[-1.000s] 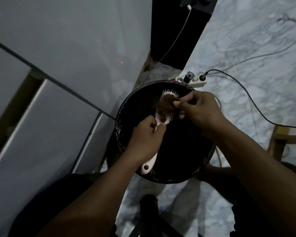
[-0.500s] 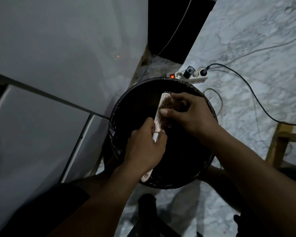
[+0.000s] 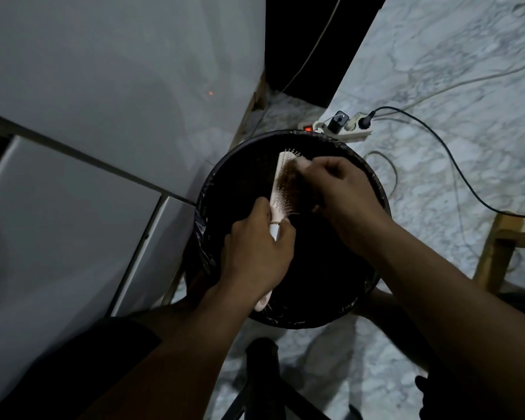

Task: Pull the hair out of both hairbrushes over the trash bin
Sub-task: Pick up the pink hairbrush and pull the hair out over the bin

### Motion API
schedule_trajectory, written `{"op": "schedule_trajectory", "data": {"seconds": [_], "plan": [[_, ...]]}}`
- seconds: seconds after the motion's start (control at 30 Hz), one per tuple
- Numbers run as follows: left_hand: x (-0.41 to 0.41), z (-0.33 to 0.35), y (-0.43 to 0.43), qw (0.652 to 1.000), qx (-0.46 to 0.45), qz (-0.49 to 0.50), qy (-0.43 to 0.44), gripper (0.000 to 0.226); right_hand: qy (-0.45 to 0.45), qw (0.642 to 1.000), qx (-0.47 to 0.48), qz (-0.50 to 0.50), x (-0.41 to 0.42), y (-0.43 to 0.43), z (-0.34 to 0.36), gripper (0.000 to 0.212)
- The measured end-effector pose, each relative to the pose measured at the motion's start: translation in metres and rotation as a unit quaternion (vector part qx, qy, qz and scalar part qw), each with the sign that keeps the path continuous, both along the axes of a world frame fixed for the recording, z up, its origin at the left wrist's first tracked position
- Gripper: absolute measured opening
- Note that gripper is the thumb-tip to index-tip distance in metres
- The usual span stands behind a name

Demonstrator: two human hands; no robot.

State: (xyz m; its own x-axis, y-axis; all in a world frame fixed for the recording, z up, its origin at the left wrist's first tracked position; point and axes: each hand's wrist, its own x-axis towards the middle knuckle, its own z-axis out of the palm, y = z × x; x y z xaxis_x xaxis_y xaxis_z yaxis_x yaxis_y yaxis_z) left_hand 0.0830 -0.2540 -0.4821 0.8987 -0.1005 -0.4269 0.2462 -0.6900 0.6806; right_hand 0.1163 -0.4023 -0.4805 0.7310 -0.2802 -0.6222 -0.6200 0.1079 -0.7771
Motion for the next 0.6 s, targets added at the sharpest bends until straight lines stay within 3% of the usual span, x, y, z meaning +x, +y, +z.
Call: {"op": "schedule_trajectory", "data": {"seconds": [0.07, 0.1, 0.23, 0.3, 0.43, 0.53, 0.6], "plan": [[-0.002, 0.002, -0.001, 0.999, 0.019, -0.027, -0.003, 0.027, -0.026, 0.99, -0.116, 0.071, -0.005, 0.005, -0.003, 0.054], [-0.003, 0.002, -0.002, 0.999, 0.027, -0.037, -0.008, 0.025, -0.036, 0.984, -0.151, 0.083, -0.007, 0.007, -0.006, 0.054], [-0.003, 0.002, -0.003, 0.998, 0.034, -0.043, -0.029, 0.028, -0.048, 0.98, -0.184, 0.055, -0.004, 0.002, -0.011, 0.017], [-0.003, 0.002, -0.004, 0.999, 0.025, -0.037, -0.031, 0.031, -0.053, 0.98, -0.189, 0.035, -0.001, -0.001, -0.011, 0.014], [0.0, 0.001, -0.003, 0.999, 0.018, -0.021, -0.025, 0.03, -0.009, 0.996, -0.068, -0.058, 0.001, 0.001, -0.009, 0.018], [0.002, 0.0, -0.003, 1.0, 0.015, 0.0, -0.018, 0.033, 0.032, 0.986, 0.103, -0.131, 0.006, 0.003, -0.002, 0.012], [0.0, 0.002, -0.004, 0.999, 0.021, -0.021, -0.027, 0.03, 0.024, 0.984, 0.126, -0.123, 0.006, 0.003, 0.0, 0.016]]}}
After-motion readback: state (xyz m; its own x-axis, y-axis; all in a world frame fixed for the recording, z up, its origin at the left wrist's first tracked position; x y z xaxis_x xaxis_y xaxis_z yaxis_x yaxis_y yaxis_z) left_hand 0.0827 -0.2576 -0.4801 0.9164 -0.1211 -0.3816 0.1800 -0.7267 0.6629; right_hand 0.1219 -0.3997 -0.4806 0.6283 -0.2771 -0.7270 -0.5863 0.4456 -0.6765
